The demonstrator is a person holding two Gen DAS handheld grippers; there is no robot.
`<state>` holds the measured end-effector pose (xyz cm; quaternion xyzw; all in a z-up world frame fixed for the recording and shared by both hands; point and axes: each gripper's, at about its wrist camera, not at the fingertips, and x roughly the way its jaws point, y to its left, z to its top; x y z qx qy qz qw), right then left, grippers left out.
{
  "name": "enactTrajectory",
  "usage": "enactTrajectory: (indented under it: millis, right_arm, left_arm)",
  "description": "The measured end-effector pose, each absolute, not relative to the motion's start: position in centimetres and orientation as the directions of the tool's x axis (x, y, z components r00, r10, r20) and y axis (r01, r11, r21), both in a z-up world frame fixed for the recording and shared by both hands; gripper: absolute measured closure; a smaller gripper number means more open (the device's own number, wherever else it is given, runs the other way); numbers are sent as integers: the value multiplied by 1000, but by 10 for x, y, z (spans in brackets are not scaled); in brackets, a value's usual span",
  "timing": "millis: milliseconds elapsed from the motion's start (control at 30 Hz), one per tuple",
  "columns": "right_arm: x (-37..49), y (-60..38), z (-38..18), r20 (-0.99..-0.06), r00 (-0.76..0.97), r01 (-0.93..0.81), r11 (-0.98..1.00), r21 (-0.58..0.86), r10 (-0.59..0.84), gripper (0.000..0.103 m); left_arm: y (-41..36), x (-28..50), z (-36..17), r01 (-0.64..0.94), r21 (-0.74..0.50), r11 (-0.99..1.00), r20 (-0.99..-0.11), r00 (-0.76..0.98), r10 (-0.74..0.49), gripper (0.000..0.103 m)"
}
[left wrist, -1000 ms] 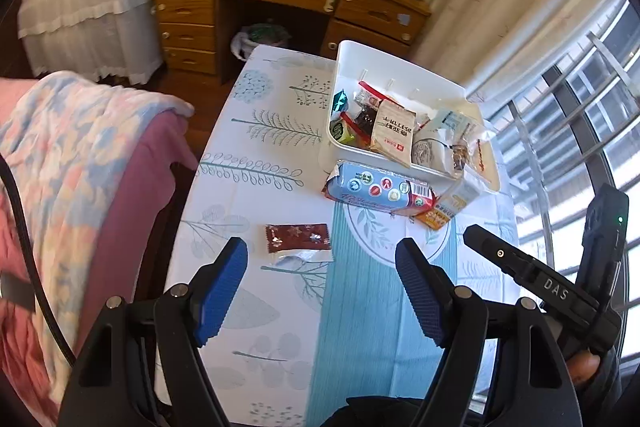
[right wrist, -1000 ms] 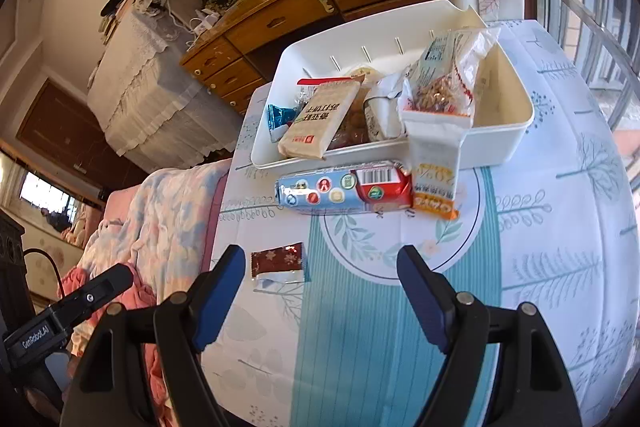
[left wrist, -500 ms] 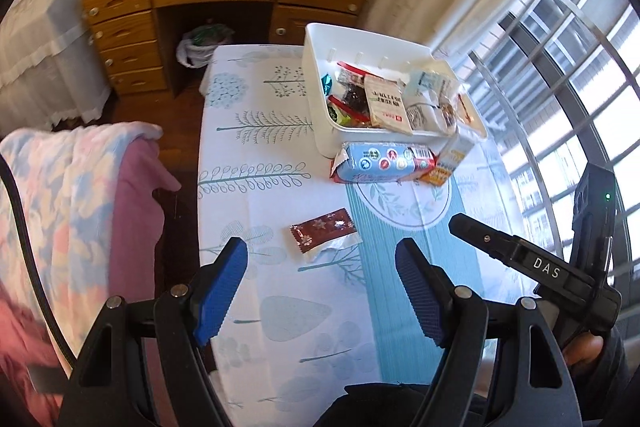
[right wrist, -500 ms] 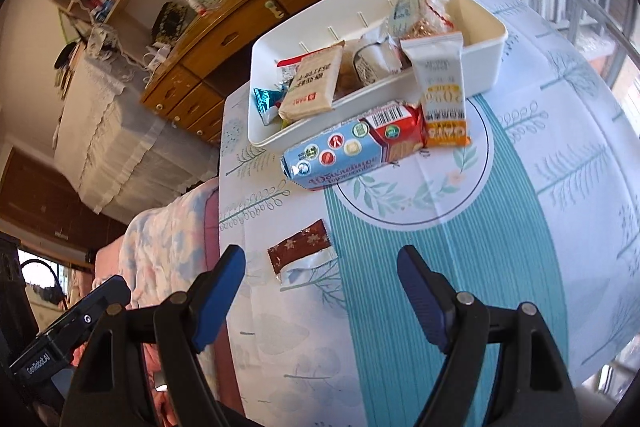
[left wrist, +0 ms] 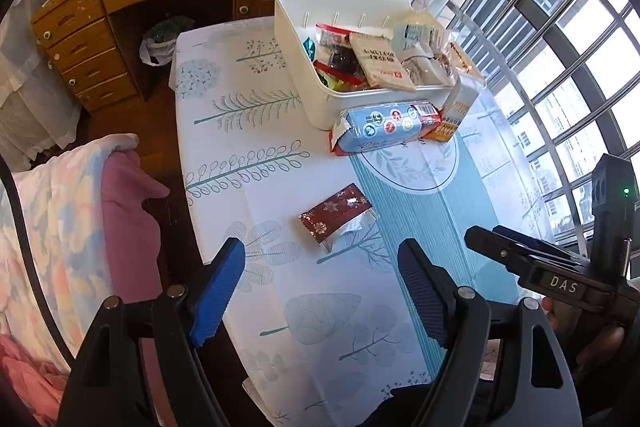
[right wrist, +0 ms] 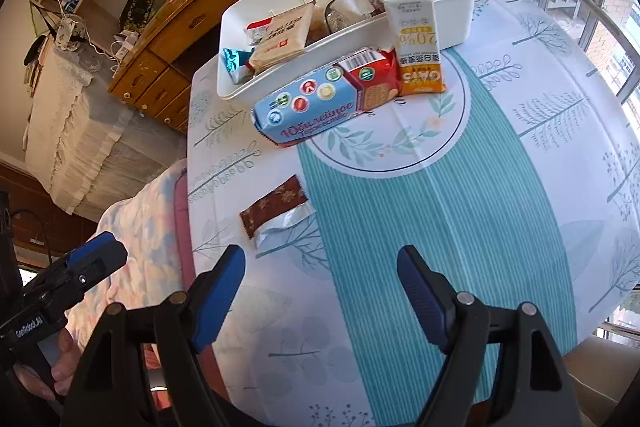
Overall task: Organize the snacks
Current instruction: 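Withdraw both tools and lower left tool toward red-brown snowflake packet, then close left tool on the red-brown snowflake packet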
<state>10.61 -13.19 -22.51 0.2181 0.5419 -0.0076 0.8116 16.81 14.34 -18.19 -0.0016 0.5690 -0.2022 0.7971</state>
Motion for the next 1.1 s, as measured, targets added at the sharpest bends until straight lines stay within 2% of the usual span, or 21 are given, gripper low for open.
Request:
enactTrajectory:
  millis: [133,633,800,1100]
  right_arm:
    - [111,-135,-231,-888,419,246,918,312,190,24]
    - [130,-116,-273,-888,456,132,981,139,65,24]
    - [136,-115,-278,-862,506,106,991,79,14,24]
    - [155,-117,-275,-792,598,64,992,-111,-127,24]
  left_arm:
    - [136,179,-192,346,-233,909,-912,247,-328,22]
    - [94,214,-276,499,-169,850,-947,157,-281,21]
    - [84,216,-302,554,-146,820,-955,137,-263,21]
    - [67,215,-325,629,-132,767,-957,121,-263,21]
